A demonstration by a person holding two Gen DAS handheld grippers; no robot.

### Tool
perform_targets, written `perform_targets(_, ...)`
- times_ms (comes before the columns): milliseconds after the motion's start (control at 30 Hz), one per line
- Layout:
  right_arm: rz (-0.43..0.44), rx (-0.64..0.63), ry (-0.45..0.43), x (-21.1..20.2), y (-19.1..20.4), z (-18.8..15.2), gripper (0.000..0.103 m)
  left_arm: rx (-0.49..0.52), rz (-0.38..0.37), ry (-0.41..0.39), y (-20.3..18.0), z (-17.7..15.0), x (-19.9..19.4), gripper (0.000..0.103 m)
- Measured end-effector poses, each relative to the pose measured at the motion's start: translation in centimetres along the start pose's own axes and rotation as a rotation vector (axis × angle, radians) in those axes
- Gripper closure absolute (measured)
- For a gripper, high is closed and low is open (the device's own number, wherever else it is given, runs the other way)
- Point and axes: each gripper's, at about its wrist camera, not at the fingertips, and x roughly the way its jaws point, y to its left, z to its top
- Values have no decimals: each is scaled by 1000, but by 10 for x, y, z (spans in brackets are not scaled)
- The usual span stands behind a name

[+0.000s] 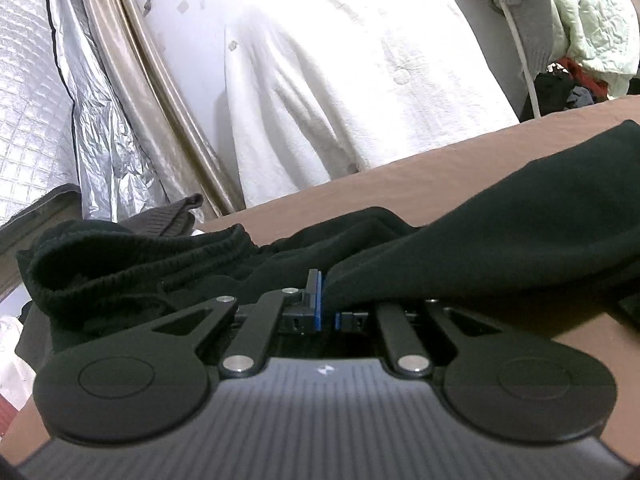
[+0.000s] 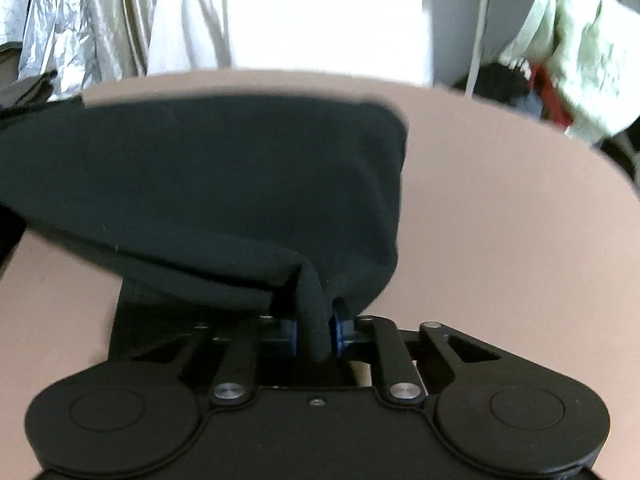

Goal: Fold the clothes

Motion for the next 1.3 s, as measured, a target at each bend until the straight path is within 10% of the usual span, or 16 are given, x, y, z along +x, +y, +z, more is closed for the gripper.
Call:
perform_targets(200, -20, 80, -213, -21, -50, 86, 92, 26, -15, -43, -22, 78, 15, 98)
perform_targets(400, -332, -128, -580, -101, -89, 178, 92, -157, -41, -241, -31, 212, 1, 98)
perform_targets(500, -491, -164, -608, -108, -107, 192, 91, -175, -202, -162, -56, 234, 8, 96)
perform_targets(733, -534, 72, -171, -19, -178, 74, 78, 199, -369, 178, -138, 138, 14, 60)
perform_targets(833, -526, 33, -8, 9, -188, 18, 77, 300, -370, 161, -121, 88, -16, 50)
perform_targets(933, -536, -74, -32, -4, -190, 26, 78, 326, -304, 158, -80, 47, -38, 37)
perform_targets(1100, -437, 189, -50, -18, -216, 37, 76, 296, -107, 176, -8, -4, -49, 31)
perform_targets(1300, -473, 201, -49, -31, -211, 16, 44, 40, -37, 336, 53, -58, -24, 29)
